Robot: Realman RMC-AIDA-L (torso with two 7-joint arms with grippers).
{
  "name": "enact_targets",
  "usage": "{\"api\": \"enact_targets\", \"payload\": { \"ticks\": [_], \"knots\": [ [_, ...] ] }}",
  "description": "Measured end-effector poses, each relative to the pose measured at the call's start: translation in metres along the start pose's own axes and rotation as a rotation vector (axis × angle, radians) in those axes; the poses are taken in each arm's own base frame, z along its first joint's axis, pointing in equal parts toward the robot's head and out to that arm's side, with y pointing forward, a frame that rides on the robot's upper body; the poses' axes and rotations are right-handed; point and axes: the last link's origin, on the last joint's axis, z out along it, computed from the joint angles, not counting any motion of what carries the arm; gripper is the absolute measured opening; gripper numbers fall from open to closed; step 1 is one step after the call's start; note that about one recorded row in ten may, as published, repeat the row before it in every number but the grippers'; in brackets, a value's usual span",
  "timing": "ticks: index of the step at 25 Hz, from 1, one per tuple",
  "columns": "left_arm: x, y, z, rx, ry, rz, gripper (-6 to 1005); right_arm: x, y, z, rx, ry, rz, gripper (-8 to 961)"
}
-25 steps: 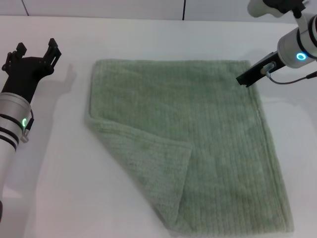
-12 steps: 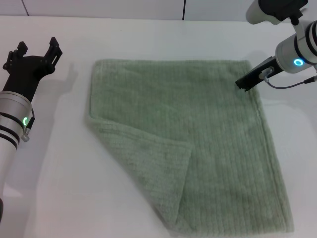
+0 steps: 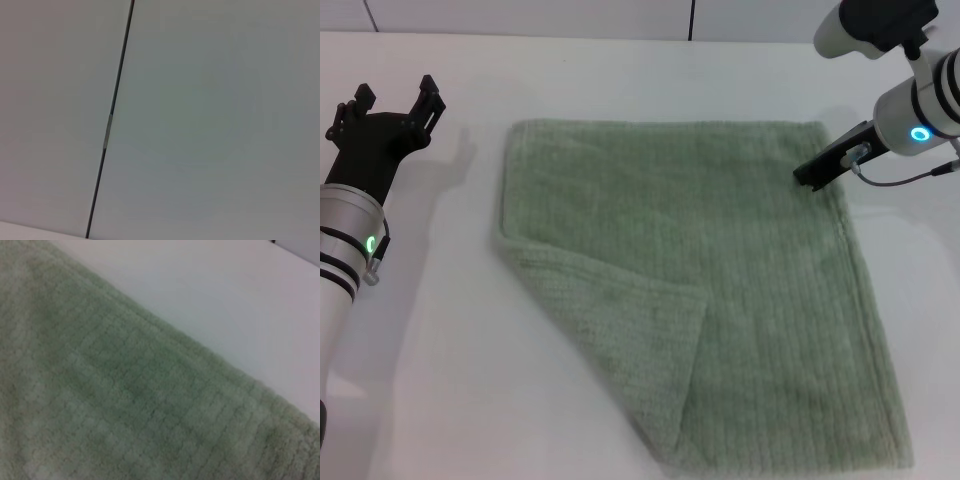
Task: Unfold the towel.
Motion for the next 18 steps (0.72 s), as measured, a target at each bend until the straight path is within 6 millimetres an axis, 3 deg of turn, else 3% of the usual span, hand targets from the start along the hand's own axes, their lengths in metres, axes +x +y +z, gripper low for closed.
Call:
{"api": "enact_targets", "payload": {
  "ticks": [18],
  "knots": [
    [-0.0002,0.0,0.0,0.0,-0.002,0.0,842,0.0038,0.0019,0.0041,-0.007,-0.003,0.005,-1]
  ]
}}
